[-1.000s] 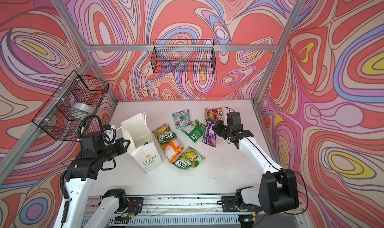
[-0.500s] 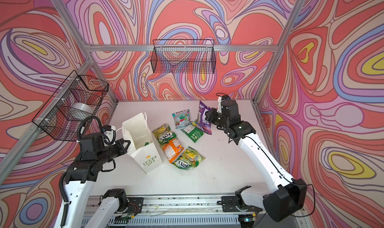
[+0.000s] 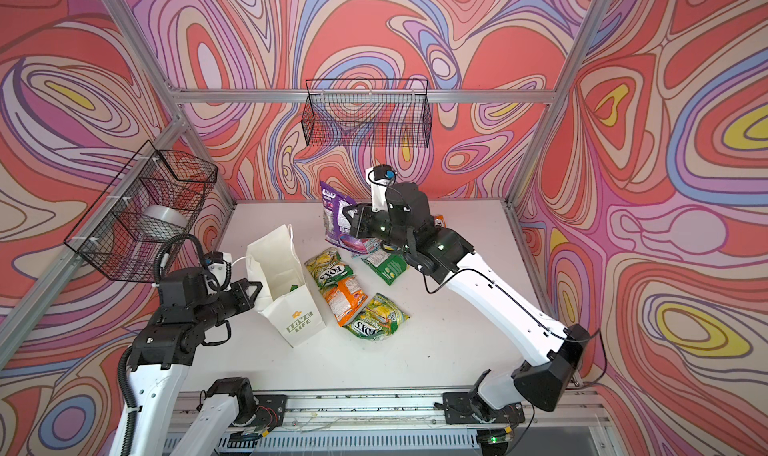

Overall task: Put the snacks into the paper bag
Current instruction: 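Lift the purple packet with the right gripper and carry it toward the bag, then lower the purple packet into the bag held by the left gripper and release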

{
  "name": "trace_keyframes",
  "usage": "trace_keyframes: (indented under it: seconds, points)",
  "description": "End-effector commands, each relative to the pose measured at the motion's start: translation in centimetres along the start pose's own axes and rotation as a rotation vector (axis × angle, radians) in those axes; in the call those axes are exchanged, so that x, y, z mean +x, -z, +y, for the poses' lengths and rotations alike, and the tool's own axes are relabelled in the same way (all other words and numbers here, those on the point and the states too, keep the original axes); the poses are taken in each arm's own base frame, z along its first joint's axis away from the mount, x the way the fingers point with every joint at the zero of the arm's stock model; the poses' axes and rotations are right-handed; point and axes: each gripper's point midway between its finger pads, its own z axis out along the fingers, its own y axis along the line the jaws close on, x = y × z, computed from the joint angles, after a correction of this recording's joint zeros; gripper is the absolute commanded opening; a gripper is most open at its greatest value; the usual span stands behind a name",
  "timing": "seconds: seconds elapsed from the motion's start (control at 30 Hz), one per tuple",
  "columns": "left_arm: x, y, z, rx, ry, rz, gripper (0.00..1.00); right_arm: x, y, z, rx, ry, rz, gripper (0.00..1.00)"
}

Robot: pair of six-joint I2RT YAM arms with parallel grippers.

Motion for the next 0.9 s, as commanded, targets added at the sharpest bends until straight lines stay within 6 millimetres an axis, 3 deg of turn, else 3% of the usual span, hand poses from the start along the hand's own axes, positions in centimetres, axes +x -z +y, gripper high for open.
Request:
trace_keyframes:
  seconds: [0.0, 0.33, 0.57, 0.73, 0.87]
  points:
    - [0.8, -0.4, 0.1, 0.005, -0.006, 0.029, 0.00, -2.6, 0.0, 3.7, -0.094, 0.057, -0.085, 0.00]
    - [0.9, -0.5, 0.1, 0.011, -0.005, 0.037, 0.00, -3.1, -0.9, 10.5, -0.232, 0.139, -0.110, 0.00]
    - [0.9, -0.6, 0.1, 0.012, -0.003, 0.041, 0.00, -2.6, -1.3, 13.8, -0.304, 0.178, -0.110, 0.00]
    - [0.9, -0.6, 0.1, 0.011, -0.003, 0.042, 0.00, -2.8, -1.3, 15.0, -0.336, 0.175, -0.121, 0.00]
    - [0.9, -0.6, 0.1, 0.013, -0.005, 0.043, 0.00, -1.6, -2.8, 14.4, -0.315, 0.155, -0.092, 0.00]
